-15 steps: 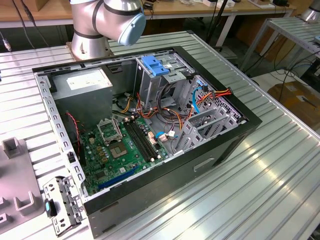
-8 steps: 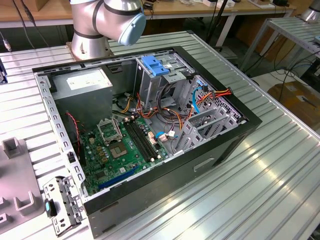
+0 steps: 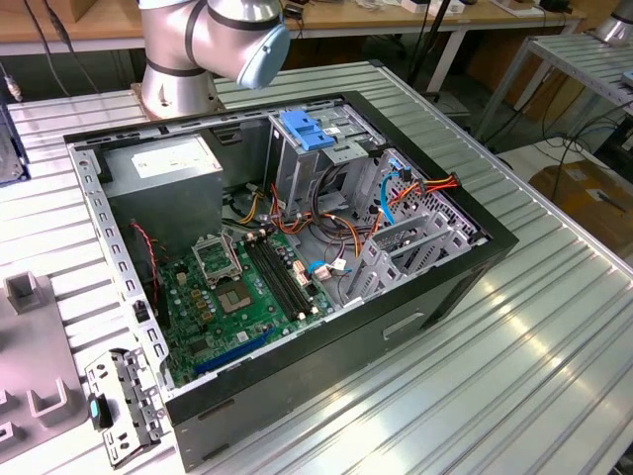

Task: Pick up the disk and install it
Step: 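Pick up the disk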

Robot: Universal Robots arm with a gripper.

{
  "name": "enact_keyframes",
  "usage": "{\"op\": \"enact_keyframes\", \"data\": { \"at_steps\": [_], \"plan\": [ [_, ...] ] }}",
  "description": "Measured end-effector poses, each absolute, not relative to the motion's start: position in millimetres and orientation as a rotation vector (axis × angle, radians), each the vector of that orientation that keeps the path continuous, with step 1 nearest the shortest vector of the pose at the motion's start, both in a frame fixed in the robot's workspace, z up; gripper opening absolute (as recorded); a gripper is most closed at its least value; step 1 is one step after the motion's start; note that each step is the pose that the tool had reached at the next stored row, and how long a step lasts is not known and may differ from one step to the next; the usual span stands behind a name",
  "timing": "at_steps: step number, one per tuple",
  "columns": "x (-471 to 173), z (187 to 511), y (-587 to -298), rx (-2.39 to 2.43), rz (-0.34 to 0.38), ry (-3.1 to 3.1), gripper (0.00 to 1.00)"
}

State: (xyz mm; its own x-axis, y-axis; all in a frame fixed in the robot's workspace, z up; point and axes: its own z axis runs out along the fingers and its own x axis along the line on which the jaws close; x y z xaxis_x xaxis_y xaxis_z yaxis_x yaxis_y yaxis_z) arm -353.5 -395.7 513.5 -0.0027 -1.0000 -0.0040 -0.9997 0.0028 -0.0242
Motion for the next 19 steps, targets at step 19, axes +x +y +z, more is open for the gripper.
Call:
{"op": "enact_keyframes", "data": {
  "at_steps": [19],
  "plan": [
    [-266.7,511.5,-395.9,-2.206,-0.027,2.212,0.37]
  ]
}}
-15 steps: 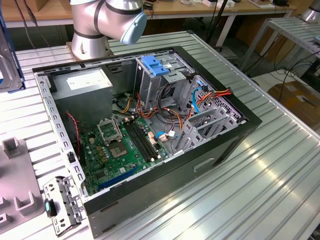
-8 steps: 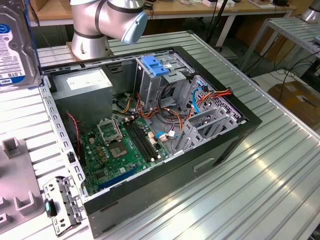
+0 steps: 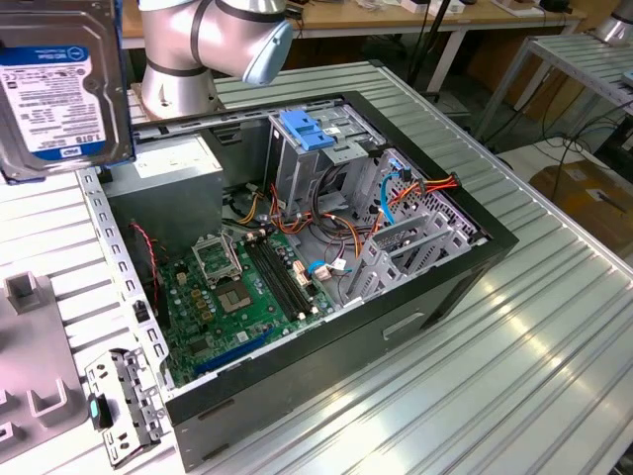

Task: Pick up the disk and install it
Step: 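Pick up the disk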

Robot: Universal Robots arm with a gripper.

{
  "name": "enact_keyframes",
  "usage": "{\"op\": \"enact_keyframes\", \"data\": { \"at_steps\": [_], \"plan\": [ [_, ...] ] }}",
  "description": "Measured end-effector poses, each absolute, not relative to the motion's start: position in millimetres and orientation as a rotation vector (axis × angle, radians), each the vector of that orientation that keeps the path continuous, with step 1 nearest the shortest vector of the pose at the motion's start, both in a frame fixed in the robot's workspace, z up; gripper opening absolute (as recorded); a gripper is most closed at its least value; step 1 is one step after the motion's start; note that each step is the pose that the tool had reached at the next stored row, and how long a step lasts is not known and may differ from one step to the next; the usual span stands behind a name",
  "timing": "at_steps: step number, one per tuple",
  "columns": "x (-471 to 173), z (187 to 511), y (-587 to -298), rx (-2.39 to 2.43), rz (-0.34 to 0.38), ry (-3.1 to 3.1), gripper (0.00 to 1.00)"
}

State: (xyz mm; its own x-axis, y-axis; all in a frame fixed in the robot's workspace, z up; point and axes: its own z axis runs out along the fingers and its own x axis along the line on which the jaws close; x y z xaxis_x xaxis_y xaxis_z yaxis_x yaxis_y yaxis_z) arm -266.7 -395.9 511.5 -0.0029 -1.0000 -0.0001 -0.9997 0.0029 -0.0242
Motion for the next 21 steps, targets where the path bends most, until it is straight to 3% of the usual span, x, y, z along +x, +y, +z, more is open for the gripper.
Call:
{"op": "enact_keyframes", "data": {
  "at_steps": [16,21],
  "plan": [
    [-199.2,508.4,-397.0,-2.207,-0.029,2.213,0.37],
    [-189.5,505.8,-410.1,-2.208,-0.030,2.214,0.37]
  ]
}}
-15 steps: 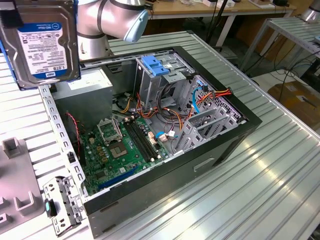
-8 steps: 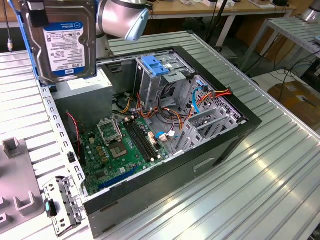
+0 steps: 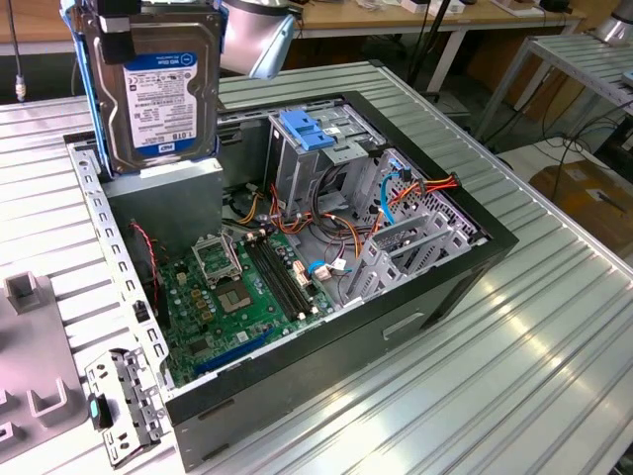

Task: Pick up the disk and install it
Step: 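Pick up the disk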

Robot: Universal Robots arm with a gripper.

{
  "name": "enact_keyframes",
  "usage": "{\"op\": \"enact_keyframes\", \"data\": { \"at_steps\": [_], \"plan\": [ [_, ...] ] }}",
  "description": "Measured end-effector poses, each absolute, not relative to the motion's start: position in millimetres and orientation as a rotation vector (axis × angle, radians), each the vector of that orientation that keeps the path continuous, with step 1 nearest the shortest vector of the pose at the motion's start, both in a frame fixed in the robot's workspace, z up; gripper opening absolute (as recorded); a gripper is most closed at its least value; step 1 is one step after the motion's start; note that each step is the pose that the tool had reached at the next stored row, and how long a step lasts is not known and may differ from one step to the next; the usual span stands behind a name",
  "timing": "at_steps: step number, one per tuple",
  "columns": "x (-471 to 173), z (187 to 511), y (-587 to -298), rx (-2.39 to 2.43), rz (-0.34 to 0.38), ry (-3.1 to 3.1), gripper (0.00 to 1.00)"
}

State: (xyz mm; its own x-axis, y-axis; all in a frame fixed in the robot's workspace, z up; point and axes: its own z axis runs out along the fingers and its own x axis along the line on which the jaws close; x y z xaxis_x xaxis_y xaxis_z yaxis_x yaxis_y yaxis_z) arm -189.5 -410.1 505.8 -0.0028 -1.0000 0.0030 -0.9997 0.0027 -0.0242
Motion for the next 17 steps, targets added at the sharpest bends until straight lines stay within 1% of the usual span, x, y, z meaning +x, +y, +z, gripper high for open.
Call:
{"op": "enact_keyframes", "data": {
  "at_steps": [5,17],
  "plan": [
    [-174.5,502.7,-419.6,-2.209,-0.032,2.215,0.37],
    [-122.8,495.7,-423.3,-2.215,-0.046,2.221,0.37]
  ]
}}
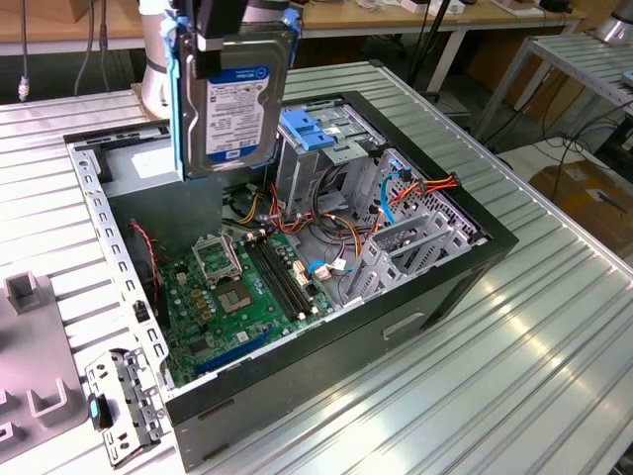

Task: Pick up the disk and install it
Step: 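Pick up the disk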

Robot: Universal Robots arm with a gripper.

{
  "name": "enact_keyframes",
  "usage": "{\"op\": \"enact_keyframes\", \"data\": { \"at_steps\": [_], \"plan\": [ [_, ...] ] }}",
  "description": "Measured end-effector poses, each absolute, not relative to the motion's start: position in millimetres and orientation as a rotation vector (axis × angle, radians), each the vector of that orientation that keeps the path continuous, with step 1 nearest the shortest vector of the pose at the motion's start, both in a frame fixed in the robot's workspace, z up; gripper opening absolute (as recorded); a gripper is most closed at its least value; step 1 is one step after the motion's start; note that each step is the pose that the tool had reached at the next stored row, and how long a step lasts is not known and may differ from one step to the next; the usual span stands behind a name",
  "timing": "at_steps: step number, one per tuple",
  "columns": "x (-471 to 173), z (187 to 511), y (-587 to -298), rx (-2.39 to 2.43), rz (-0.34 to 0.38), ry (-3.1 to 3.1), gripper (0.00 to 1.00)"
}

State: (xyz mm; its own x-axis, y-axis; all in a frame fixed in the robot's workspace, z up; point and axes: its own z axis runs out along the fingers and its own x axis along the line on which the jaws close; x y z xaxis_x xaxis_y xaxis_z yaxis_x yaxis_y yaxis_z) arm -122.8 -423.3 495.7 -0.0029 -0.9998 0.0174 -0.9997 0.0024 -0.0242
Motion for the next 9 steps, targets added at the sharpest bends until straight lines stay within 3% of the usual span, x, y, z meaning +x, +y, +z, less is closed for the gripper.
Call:
{"op": "enact_keyframes", "data": {
  "at_steps": [9],
  "plan": [
    [-88.9,491.2,-426.4,-2.219,-0.056,2.224,0.37]
  ]
}}
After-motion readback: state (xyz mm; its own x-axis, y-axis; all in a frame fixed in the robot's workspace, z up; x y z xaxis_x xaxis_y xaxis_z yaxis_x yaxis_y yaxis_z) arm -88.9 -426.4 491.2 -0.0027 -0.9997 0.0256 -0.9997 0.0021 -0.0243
